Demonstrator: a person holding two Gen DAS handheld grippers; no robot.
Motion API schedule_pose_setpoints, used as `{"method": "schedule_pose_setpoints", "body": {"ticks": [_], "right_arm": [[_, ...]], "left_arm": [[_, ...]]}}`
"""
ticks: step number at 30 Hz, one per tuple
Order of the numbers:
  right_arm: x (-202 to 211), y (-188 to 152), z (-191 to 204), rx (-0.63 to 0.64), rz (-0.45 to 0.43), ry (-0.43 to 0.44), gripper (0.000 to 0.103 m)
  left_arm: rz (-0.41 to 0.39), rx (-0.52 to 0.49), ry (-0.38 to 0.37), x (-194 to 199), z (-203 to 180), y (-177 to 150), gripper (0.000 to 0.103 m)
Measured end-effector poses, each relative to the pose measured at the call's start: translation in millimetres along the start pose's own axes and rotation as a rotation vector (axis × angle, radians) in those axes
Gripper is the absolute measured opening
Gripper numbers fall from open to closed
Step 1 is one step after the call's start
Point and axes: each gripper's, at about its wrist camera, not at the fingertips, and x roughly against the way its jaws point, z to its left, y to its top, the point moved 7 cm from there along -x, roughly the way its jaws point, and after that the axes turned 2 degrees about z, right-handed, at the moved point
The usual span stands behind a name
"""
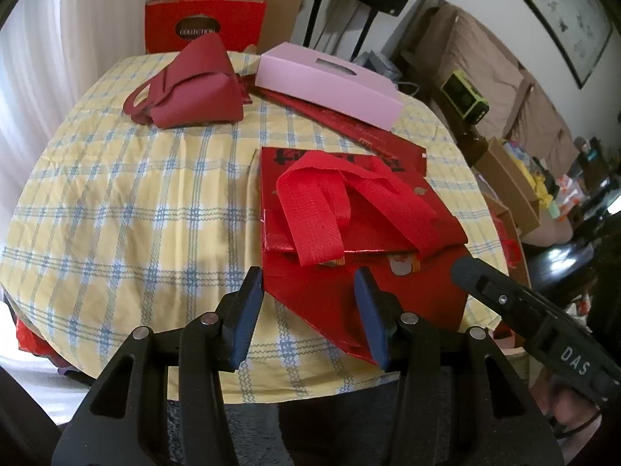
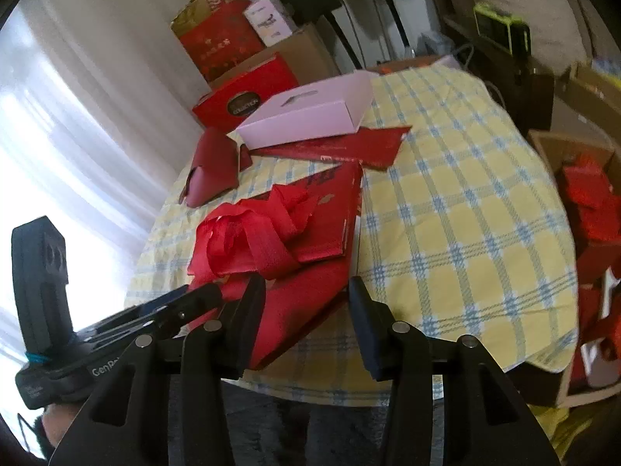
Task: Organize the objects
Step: 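Close both grippers on the red printed bag's edge and lift it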
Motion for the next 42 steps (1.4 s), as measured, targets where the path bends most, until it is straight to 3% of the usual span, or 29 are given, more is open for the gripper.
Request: {"method": "schedule_pose_setpoints", "body": {"ticks": [10, 17, 35, 42], "right_arm": [[17.4, 5.8, 18.3, 0.110, -0.074, -0.103, 0.045], [22.7, 5.7, 24.7, 0.157, -0.092, -0.130, 0.045], [26.9, 4.6, 19.0, 0.140, -0.099, -0.116, 0.044], [32.7, 7.0, 21.3, 0.168, -0.118, -0.131, 0.035]], "left_arm": [[-0.037, -0.039, 0.011, 10.7, -9.9, 3.4, 0.045], [-0.052, -0.036, 0.009, 16.8, -9.7, 5.0, 0.045], [-0.067, -0.066, 0.027, 21.7, -16.3, 5.4, 0.045], [-0.084, -0.077, 0.040, 25.6, -18.4, 6.6, 0.043]]}}
